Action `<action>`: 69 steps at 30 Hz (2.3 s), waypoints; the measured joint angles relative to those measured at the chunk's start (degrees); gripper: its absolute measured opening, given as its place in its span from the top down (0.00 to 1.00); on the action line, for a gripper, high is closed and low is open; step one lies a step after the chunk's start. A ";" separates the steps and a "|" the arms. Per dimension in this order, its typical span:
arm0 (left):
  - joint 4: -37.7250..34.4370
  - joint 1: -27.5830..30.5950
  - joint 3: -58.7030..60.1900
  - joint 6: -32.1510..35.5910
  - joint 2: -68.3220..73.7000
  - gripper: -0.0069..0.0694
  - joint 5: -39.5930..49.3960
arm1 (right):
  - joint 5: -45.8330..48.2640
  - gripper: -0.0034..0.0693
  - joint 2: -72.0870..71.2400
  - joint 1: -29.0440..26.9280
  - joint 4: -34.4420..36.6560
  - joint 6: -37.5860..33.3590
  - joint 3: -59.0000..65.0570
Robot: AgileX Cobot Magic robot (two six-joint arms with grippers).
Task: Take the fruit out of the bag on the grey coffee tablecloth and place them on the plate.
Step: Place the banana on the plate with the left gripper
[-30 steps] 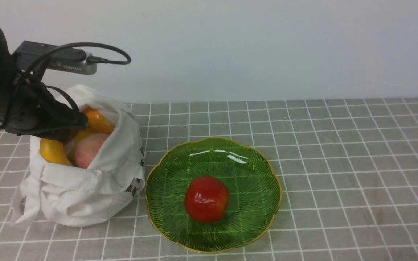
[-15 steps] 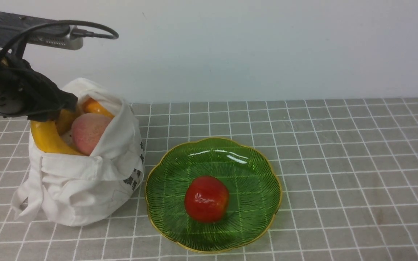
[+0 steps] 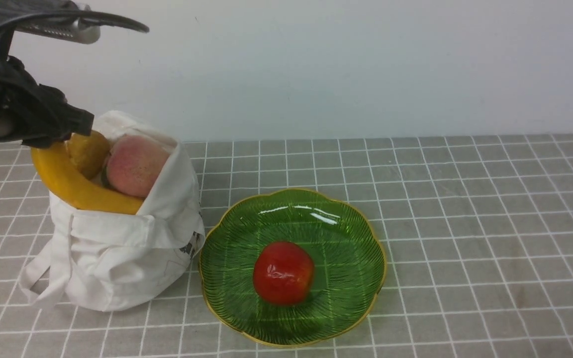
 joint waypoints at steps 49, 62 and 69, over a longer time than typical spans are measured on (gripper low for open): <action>-39.24 -0.06 0.00 17.99 -8.36 0.60 3.56 | 0.00 0.97 0.00 0.00 0.00 0.00 0.00; -39.70 -11.43 0.00 25.85 10.76 0.60 -13.64 | 0.00 0.97 0.00 0.00 0.00 0.00 0.00; -39.75 -12.42 0.00 26.33 18.61 0.60 -17.92 | 0.00 0.97 0.00 0.00 0.00 0.00 0.00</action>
